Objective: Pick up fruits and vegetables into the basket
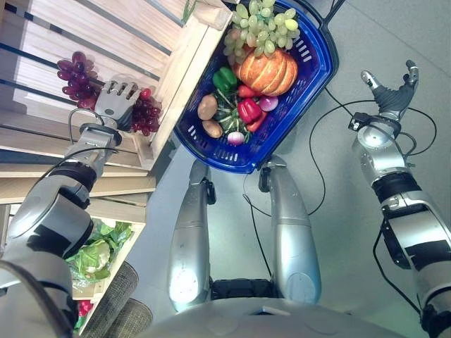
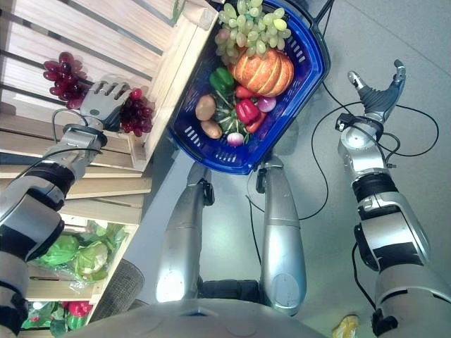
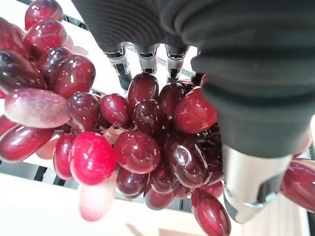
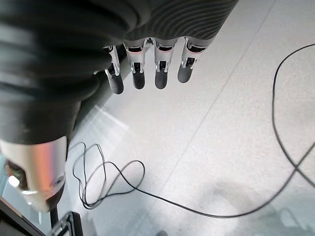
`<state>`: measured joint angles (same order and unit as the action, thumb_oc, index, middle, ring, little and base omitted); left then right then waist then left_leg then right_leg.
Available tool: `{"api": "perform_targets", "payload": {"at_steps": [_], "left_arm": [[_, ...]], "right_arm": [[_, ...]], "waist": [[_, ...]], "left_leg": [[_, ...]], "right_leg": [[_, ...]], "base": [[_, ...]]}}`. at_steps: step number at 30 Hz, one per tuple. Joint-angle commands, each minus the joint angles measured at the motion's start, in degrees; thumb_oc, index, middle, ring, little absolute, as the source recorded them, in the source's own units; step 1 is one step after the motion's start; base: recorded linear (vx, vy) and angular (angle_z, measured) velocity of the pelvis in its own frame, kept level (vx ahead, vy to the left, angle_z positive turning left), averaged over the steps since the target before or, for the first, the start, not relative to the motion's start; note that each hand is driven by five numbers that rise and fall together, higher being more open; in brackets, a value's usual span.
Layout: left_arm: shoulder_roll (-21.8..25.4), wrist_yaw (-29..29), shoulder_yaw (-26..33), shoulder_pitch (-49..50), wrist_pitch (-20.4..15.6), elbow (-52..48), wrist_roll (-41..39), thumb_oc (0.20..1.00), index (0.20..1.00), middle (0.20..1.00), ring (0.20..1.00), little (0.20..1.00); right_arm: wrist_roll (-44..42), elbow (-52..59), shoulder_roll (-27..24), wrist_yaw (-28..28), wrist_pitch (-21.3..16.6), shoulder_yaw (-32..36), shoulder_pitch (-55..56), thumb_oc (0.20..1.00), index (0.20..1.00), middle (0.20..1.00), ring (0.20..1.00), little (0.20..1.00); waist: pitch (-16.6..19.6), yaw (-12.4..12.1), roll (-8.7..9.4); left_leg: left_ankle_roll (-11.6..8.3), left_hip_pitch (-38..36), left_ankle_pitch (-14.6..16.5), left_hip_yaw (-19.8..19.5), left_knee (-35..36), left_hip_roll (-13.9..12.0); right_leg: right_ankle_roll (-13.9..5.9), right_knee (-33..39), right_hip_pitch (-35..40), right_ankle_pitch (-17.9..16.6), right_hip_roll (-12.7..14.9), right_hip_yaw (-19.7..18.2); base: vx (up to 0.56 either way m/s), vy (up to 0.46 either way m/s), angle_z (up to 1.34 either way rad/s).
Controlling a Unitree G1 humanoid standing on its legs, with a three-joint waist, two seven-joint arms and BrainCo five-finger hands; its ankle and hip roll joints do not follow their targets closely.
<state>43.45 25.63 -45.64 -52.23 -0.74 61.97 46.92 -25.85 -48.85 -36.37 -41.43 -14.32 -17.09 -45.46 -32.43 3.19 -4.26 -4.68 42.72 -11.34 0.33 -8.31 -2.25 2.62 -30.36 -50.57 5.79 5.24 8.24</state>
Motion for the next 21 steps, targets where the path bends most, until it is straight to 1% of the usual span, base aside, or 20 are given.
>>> {"api": "perform_targets", "payload": {"at_steps": [1,6,10,15,16,17,18,19,21], "left_arm": [[-0.79,1.97,1.61,2.30,5.41,6.94,3.46,1.000,1.000,1.000,1.000,1.000],[-1.64,1.44,2.14,2.48,7.73,8.70,4.78,1.000,1.000,1.000,1.000,1.000],[-2.11,1.32,2.33,2.36,9.31,9.15,5.83,1.000,1.000,1.000,1.000,1.000],[-2.26,1.43,2.52,2.48,10.22,10.04,6.33,1.000,1.000,1.000,1.000,1.000],[-2.35,1.36,2.64,2.44,10.21,10.30,6.33,0.740,0.740,0.740,0.740,0.740],[-2.35,1.57,2.73,2.41,10.39,10.41,6.57,0.548,0.548,0.548,0.548,0.548],[-2.41,1.54,2.77,2.35,10.41,10.59,6.76,0.316,0.316,0.316,0.316,0.316],[-2.52,1.38,2.72,2.36,10.30,10.83,6.36,0.200,0.200,0.200,0.200,0.200],[-2.86,0.95,2.63,2.38,10.49,11.25,6.16,0.200,0.200,0.200,0.200,0.200]], "right_arm": [[-1.33,-1.40,-0.04,-0.59,-3.99,2.60,1.16,1.000,1.000,1.000,1.000,1.000],[-1.47,-1.63,0.79,-0.55,-5.11,1.95,0.49,1.000,1.000,1.000,1.000,1.000],[-1.30,-0.64,0.93,-1.00,-4.75,1.64,0.14,1.000,1.000,1.000,1.000,1.000],[-0.99,-0.23,1.25,-1.34,-4.87,1.67,0.05,1.000,1.000,1.000,1.000,1.000],[-0.95,-0.18,1.42,-1.46,-4.93,1.69,0.07,1.000,1.000,1.000,1.000,1.000],[-1.04,-0.12,1.43,-1.48,-4.93,1.69,0.06,1.000,1.000,1.000,1.000,1.000],[-1.08,-0.04,1.42,-1.53,-4.89,1.67,0.00,1.000,1.000,1.000,1.000,1.000],[-1.16,0.02,1.43,-1.59,-4.86,1.65,-0.05,1.000,1.000,1.000,1.000,1.000],[-1.12,-0.19,1.57,-1.62,-5.05,1.77,-0.17,1.000,1.000,1.000,1.000,1.000]], "waist": [[2.63,-0.56,0.84],[2.63,-0.64,1.50],[2.63,-0.54,1.83],[2.63,-0.50,2.12],[2.63,-0.51,2.20],[2.63,-0.49,2.27],[2.63,-0.46,2.36],[2.63,-0.45,2.43],[2.63,-0.43,2.54]], "left_leg": [[1.24,2.58,9.15,2.39,-10.10,1.63],[1.33,3.81,9.26,1.89,-10.52,1.69],[1.38,4.18,9.38,1.78,-10.66,1.73],[1.33,4.58,9.54,1.58,-11.03,1.72],[1.32,4.63,9.53,1.54,-11.01,1.72],[1.30,4.66,9.53,1.53,-10.98,1.71],[1.28,4.69,9.55,1.52,-10.95,1.70],[1.28,4.71,9.56,1.49,-10.95,1.70],[1.24,4.85,9.64,1.34,-11.02,1.67]], "right_leg": [[-6.66,9.33,3.19,-6.17,-1.87,-1.35],[-6.63,9.29,2.02,-6.46,-2.18,-1.30],[-6.63,9.22,1.65,-6.48,-2.34,-1.27],[-6.67,9.05,1.33,-6.49,-2.36,-1.14],[-6.67,9.11,1.29,-6.55,-2.37,-1.12],[-6.69,9.16,1.28,-6.58,-2.39,-1.10],[-6.70,9.24,1.27,-6.59,-2.40,-1.10],[-6.70,9.30,1.27,-6.60,-2.39,-1.09],[-6.75,9.31,1.12,-6.69,-2.37,-1.05]], "base": [[-0.01,-0.015,0.08],[-0.01,-0.008,0.03],[0.00,0.000,0.00],[0.00,0.000,0.00],[0.00,0.000,0.00],[0.00,0.000,0.00],[0.00,0.000,0.00],[0.00,0.000,0.00],[0.00,0.000,0.00]]}}
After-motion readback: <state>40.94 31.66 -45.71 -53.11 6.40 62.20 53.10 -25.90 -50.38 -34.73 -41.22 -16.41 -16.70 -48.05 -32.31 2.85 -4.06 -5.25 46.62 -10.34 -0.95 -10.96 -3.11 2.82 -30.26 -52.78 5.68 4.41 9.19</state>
